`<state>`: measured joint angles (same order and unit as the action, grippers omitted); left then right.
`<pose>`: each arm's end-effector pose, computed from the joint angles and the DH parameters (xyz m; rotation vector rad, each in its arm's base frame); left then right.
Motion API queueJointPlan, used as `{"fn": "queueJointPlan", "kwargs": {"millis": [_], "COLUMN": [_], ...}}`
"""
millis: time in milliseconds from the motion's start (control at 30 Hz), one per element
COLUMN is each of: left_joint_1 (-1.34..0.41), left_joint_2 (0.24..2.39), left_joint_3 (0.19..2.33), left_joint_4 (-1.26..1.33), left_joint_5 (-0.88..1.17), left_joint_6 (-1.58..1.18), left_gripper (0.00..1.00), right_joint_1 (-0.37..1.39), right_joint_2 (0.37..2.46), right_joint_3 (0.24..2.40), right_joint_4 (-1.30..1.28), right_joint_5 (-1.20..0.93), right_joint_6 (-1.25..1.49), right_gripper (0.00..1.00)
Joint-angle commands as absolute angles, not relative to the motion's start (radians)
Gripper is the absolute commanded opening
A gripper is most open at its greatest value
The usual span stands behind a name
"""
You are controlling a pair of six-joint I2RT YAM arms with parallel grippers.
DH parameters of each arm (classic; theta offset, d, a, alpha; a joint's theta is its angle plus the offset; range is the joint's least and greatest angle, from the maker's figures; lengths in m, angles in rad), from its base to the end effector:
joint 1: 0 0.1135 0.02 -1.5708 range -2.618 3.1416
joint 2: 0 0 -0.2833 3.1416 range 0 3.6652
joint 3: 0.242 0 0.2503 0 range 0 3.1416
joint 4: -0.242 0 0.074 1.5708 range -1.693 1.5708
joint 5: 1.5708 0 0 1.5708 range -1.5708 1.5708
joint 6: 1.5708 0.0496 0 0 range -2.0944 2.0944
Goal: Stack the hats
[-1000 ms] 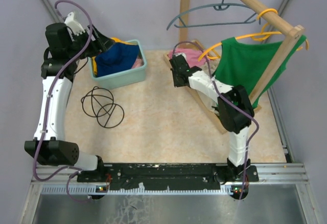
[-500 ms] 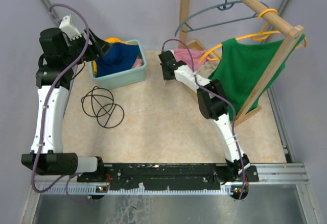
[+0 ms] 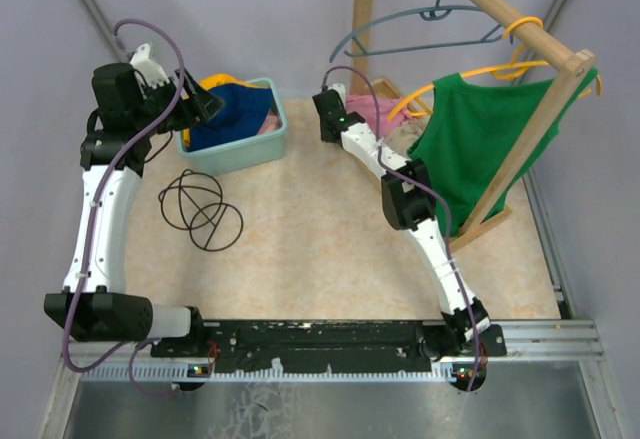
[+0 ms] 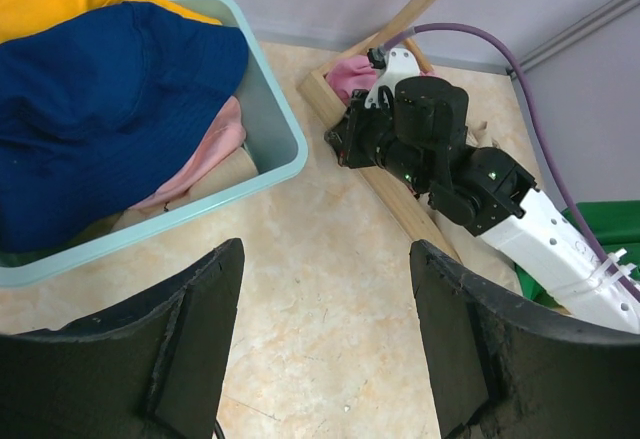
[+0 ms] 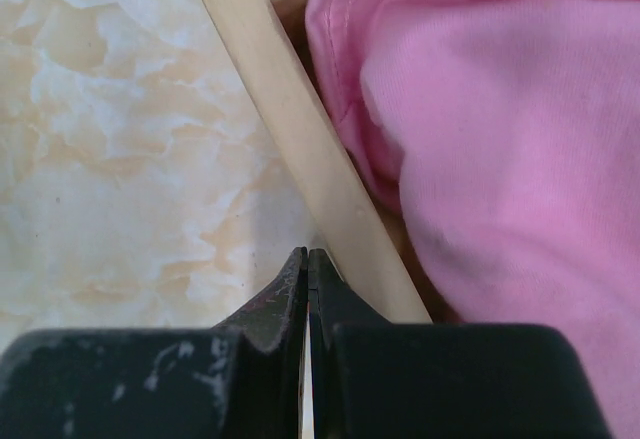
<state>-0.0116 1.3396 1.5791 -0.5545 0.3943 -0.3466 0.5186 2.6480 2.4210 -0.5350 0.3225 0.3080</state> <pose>0.2906 -0.0224 0.4681 -0.0448 1.9068 -0.6151 0.5353 0.2874 0.1679 -0.0818 2.2838 0.0523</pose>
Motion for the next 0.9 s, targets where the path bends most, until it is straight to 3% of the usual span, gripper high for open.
{"fn": "queueJointPlan", "kwargs": {"millis": [0, 567, 867], "left_joint_1": [-0.018, -0.018, -0.018], "left_joint_2": [1.344, 1.368, 1.38], "left_joint_3": [1.581, 1.594, 1.582], "left_joint_4": [-0.526, -0.529, -0.512], "left_joint_5": [0.416, 0.431, 0.436], "left_joint_6": [-0.329, -0.31, -0.317], "left_gripper": [0.74, 0.74, 0.74], "right_joint_1": [0.46, 0.234, 0.17], "right_joint_2": [2.693, 2.587, 2.45], "right_joint_3": [2.529, 2.32, 2.062], "right_joint_4": [-0.536, -0.586, -0.417], "right_joint_5": [0.46, 0.617, 0.542], "right_joint_6": [0.278, 0.273, 0.187], "right_gripper": [0.0, 0.0, 0.0]}}
